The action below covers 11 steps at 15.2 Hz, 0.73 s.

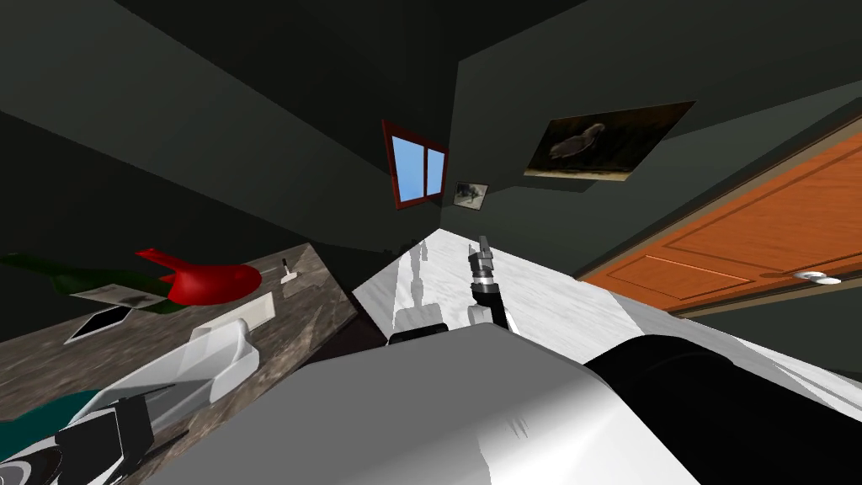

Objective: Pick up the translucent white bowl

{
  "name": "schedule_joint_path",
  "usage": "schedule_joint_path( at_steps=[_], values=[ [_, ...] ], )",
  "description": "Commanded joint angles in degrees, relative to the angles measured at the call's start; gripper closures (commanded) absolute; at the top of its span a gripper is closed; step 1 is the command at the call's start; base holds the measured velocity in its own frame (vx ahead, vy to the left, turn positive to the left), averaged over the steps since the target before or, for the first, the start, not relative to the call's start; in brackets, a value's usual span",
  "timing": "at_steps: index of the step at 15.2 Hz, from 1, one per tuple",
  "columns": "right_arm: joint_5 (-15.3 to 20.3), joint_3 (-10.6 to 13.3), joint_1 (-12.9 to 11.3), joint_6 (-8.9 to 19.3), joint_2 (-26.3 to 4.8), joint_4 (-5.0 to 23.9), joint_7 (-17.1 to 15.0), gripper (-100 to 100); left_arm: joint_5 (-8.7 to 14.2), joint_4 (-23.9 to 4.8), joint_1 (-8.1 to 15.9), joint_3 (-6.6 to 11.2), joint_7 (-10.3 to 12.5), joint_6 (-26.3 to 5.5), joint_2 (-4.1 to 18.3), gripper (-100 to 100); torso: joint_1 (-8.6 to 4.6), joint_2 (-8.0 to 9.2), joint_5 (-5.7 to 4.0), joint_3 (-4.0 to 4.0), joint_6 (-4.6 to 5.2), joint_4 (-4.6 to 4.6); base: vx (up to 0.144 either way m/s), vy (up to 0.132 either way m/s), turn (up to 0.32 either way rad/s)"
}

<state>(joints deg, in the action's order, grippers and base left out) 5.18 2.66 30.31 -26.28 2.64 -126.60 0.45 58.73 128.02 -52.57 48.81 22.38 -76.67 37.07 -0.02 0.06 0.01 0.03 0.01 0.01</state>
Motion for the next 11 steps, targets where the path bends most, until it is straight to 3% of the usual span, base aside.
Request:
schedule_joint_path(
  at_steps=[1, 2, 6, 9, 11],
  values=[
    [0.00, 0.00, 0.00, 0.00, 0.00, 0.00, 0.00, 0, 0.00, 0.00, 0.00, 0.00, 0.00, 0.00, 0.00, -100, 0.00, 0.00, 0.00, 0.00, 0.00, 0.00, -0.009, -0.003, -0.011],
    [0.00, 0.00, 0.00, 0.00, 0.00, 0.00, 0.00, 0, -0.08, -0.24, 0.09, -0.11, -0.19, 0.20, 0.01, 100, 0.00, 0.00, -0.01, 0.00, -0.01, 0.00, 0.000, 0.000, 0.000],
    [0.00, 0.00, 0.00, 0.00, 0.00, 0.00, 0.00, 0, -0.07, -0.21, 0.08, -0.11, -0.22, 0.21, 0.02, 100, 0.03, -0.04, 0.00, -0.02, -0.02, -0.01, 0.000, 0.000, 0.000],
    [0.00, -0.01, 0.01, 0.00, 0.00, 0.00, 0.00, 0, 2.11, 3.56, -1.47, 2.49, 1.65, -2.19, 0.72, 100, -0.03, -0.03, -0.09, -0.01, -0.06, 0.01, 0.009, 0.008, 0.074],
    [0.00, -0.01, 0.01, 0.00, 0.00, 0.00, 0.00, 0, 2.07, 3.18, -1.40, 2.41, 1.36, -1.95, 0.70, 100, -0.06, -0.04, -0.12, -0.01, -0.04, 0.01, 0.009, 0.007, 0.034]
  ],
)
